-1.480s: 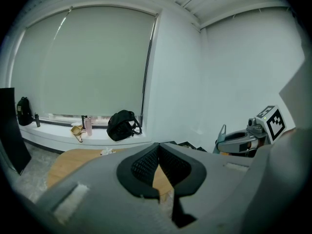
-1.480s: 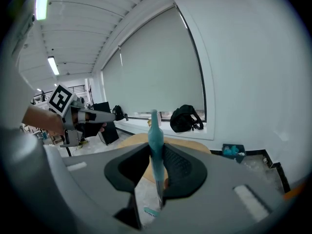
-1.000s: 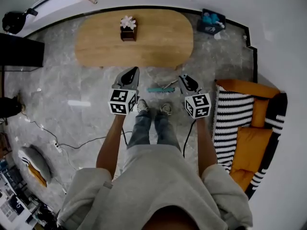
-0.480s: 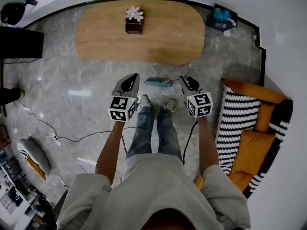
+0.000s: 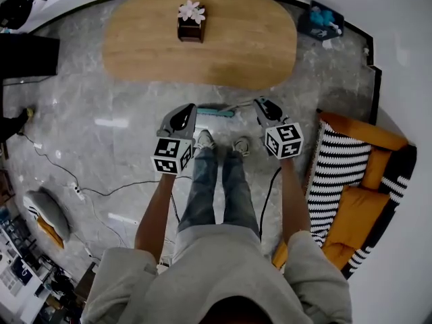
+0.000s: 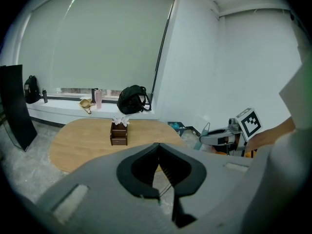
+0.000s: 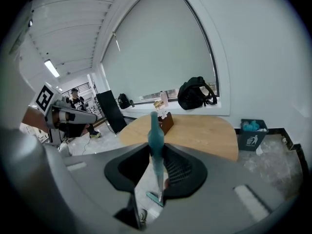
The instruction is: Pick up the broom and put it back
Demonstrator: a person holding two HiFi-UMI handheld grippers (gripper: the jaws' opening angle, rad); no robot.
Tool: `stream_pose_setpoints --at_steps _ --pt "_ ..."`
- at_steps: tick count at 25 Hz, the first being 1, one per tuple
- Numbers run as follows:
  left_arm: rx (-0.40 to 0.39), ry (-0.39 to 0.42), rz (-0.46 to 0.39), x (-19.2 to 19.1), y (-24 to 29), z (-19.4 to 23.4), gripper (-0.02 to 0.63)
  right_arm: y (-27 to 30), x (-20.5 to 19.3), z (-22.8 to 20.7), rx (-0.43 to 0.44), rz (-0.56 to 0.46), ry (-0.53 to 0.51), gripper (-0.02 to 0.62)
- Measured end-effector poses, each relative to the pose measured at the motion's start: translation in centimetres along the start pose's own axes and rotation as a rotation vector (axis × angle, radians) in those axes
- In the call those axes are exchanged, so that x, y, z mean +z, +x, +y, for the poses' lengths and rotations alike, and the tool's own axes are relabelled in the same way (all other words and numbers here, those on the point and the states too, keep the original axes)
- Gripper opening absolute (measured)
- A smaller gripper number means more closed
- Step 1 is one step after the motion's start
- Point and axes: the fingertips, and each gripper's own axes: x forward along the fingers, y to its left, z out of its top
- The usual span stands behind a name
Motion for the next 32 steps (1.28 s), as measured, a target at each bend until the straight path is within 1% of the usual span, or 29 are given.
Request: stream_pose_setpoints --at_steps 7,18,24,32 --pt "0.001 -0.012 0.006 -0.7 0.9 0.3 0.003 1.8 0.9 -2.1 0.0 -0.021 0.011 0.092" --pt "0.003 -0.014 -0.003 -0.4 2.9 0.8 0.003 5.2 3.0 -5.2 -0.016 -0.052 0.029 0.094" --pt "0.003 -0.017 0.006 -1.0 3.1 0.8 0.003 6.6 3.8 -6.8 -0.032 -0.072 0.071 0.094" --pt "0.006 -0.022 0.012 -1.2 3.4 1.2 0.003 7.8 4.3 -8.0 -0.024 -0.062 0.074 0.095"
